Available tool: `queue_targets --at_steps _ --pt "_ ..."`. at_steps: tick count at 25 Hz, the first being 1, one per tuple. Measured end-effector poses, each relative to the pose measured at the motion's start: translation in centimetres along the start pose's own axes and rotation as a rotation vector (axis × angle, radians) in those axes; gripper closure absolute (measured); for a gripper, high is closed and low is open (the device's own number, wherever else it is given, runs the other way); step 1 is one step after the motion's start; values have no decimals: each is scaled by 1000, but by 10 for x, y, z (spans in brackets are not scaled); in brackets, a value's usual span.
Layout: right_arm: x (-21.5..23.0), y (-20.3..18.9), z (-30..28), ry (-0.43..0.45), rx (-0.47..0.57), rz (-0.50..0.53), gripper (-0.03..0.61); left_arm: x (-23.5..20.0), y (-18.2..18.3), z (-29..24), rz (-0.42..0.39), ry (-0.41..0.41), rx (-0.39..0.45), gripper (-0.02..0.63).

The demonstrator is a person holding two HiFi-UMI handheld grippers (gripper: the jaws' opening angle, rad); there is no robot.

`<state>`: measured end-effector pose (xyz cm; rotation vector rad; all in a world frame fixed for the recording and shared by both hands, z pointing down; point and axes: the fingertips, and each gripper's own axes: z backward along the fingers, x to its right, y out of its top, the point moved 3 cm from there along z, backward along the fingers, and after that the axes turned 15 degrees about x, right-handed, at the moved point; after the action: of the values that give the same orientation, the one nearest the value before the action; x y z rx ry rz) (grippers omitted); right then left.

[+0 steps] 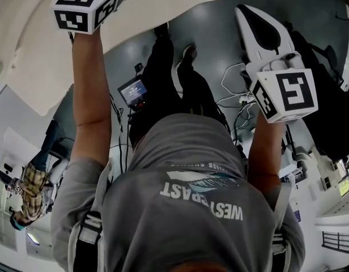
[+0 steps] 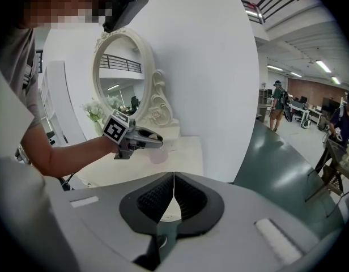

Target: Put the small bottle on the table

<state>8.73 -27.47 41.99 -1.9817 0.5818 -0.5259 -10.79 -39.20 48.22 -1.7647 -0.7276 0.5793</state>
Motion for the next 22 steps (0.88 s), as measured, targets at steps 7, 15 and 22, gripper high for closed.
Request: queue_targets --at_steps 7,15,22 --pt "4 -18 -9 -7 -28 -13 571 -7 -24 -14 17 -4 -14 500" --pt "10 -29 -11 -17 -54 -24 571 -11 -39 -24 35 0 -18 500" --pt "12 -36 -15 -17 -62 -30 569 -13 -50 -27 39 2 -16 500"
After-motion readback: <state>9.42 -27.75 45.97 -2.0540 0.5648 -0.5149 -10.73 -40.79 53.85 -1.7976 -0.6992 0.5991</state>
